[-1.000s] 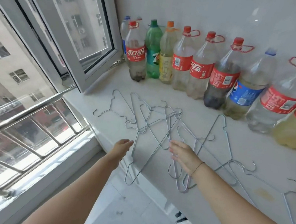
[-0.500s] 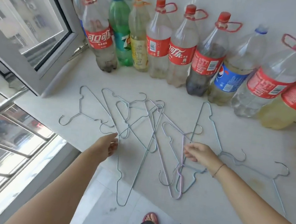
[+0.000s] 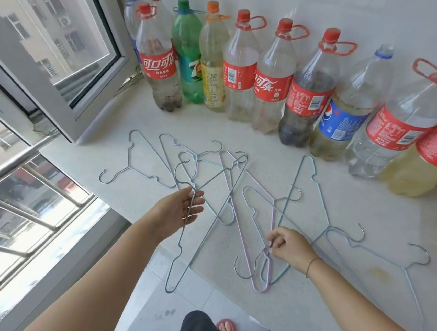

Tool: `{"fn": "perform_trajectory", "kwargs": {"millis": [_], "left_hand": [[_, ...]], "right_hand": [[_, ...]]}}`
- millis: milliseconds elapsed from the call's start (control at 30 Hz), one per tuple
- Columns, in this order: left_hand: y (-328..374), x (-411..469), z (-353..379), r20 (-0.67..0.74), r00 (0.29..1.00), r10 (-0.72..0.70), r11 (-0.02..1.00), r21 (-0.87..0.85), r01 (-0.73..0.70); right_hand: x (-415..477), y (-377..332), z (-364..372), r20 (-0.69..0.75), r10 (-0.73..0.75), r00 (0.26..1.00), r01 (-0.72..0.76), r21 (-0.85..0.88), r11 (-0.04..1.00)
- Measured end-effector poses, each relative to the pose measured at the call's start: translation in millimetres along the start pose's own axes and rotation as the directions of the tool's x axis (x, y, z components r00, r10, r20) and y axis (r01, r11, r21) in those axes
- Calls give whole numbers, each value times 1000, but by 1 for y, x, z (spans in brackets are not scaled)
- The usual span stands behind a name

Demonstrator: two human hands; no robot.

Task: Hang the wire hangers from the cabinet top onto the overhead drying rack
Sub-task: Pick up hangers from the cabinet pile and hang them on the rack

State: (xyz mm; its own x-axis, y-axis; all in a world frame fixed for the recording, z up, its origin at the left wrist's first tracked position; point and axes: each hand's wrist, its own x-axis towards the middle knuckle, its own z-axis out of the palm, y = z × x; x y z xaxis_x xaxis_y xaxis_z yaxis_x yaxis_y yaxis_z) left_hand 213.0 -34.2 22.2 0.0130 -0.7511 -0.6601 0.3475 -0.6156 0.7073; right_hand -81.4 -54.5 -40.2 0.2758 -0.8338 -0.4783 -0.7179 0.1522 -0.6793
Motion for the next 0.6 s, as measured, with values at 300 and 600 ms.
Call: {"fn": "perform_trajectory", "kwargs": {"millis": [300, 600], "left_hand": [[-6, -63, 15, -136, 982, 131, 979, -140, -150], [-18, -171, 27, -279, 906, 317, 867, -301, -396]], "right_hand": [[-17, -18, -38, 101, -63, 993, 22, 367, 930], [-70, -93, -62, 372, -301, 878, -60, 709, 703]]}}
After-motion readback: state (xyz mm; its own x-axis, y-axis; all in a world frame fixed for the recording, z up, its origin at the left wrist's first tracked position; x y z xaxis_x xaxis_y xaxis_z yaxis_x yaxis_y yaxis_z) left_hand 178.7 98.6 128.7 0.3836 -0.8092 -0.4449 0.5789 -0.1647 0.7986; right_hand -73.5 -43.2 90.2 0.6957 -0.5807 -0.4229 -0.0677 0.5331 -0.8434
